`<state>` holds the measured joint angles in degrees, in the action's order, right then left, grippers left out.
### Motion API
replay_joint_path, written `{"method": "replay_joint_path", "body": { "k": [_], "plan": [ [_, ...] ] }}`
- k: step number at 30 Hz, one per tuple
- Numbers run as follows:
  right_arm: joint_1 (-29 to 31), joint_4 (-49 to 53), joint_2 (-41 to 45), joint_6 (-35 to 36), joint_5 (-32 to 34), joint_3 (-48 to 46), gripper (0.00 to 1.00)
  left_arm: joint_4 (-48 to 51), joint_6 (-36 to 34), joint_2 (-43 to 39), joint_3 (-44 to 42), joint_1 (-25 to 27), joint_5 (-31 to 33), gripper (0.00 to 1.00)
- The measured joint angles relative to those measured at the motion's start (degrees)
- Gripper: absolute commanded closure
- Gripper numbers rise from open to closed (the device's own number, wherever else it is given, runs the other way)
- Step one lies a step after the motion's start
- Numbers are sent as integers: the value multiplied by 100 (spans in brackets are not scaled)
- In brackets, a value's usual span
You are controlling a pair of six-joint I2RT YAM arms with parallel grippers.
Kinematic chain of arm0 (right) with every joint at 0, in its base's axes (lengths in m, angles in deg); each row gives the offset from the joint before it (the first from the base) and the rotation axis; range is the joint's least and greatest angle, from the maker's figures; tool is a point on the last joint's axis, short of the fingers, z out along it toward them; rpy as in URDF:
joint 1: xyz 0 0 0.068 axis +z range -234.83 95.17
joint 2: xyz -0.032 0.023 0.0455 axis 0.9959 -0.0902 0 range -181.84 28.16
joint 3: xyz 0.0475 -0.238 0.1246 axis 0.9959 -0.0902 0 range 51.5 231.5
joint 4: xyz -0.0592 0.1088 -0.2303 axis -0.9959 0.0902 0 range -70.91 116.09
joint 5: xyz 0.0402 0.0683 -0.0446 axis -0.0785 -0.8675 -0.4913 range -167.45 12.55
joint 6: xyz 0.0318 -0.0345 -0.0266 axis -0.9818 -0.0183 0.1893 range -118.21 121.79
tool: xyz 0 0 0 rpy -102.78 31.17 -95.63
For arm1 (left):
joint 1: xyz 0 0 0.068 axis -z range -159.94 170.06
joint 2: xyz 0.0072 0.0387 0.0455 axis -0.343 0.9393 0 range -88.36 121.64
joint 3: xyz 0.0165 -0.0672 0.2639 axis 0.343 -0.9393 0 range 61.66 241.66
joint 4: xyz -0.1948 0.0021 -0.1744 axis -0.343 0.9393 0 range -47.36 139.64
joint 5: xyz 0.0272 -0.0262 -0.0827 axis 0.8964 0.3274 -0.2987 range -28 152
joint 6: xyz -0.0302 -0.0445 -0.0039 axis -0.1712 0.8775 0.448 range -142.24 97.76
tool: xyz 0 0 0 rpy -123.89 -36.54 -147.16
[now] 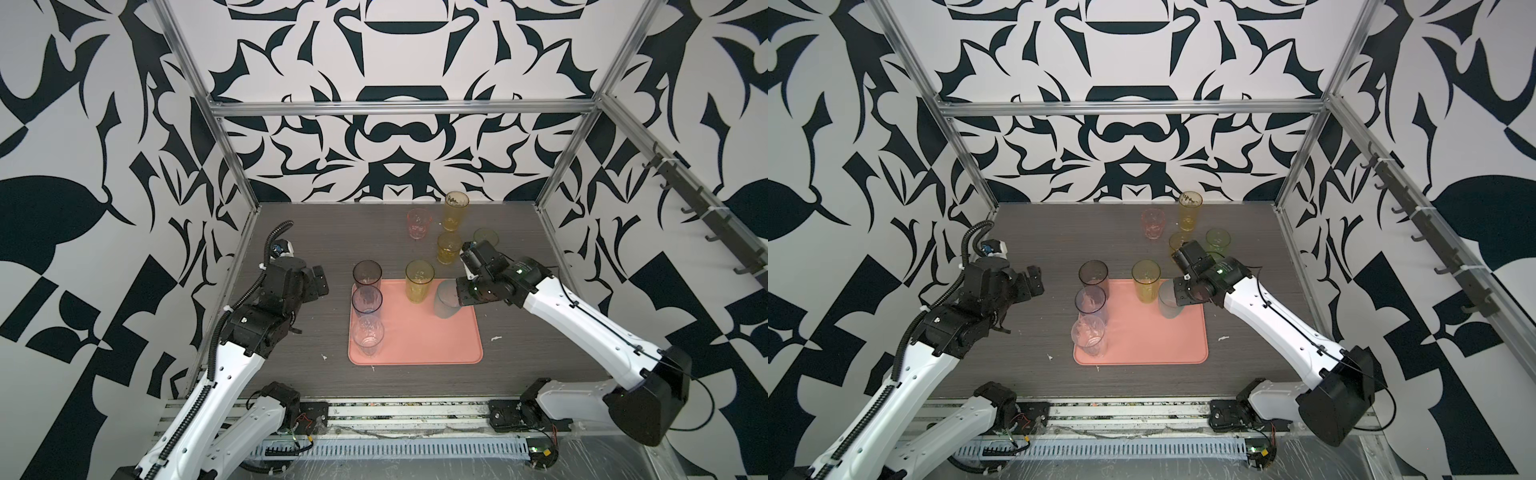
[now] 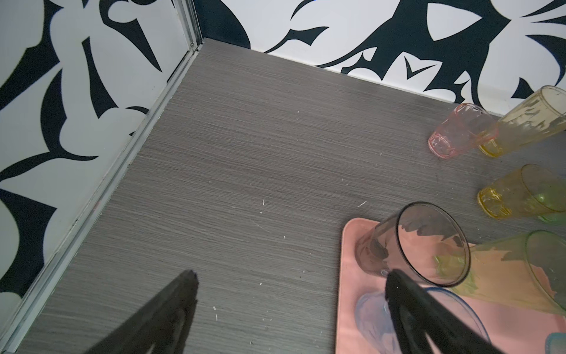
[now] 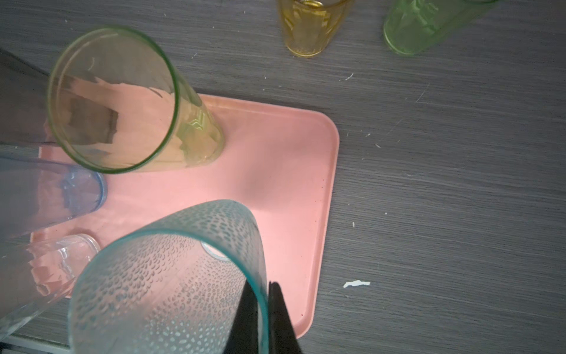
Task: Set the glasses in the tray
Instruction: 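Lower the teal glass onto the tray beside the green glass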
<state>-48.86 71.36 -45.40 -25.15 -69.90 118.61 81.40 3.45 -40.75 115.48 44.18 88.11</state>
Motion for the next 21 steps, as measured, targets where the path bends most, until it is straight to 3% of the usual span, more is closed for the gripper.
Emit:
{"method": "replay_joint_path", "body": {
  "k": [21],
  "plan": [
    [706, -531, -479, -704, 101, -304, 100, -17, 0, 2, -39, 0, -46, 1]
  ]
}}
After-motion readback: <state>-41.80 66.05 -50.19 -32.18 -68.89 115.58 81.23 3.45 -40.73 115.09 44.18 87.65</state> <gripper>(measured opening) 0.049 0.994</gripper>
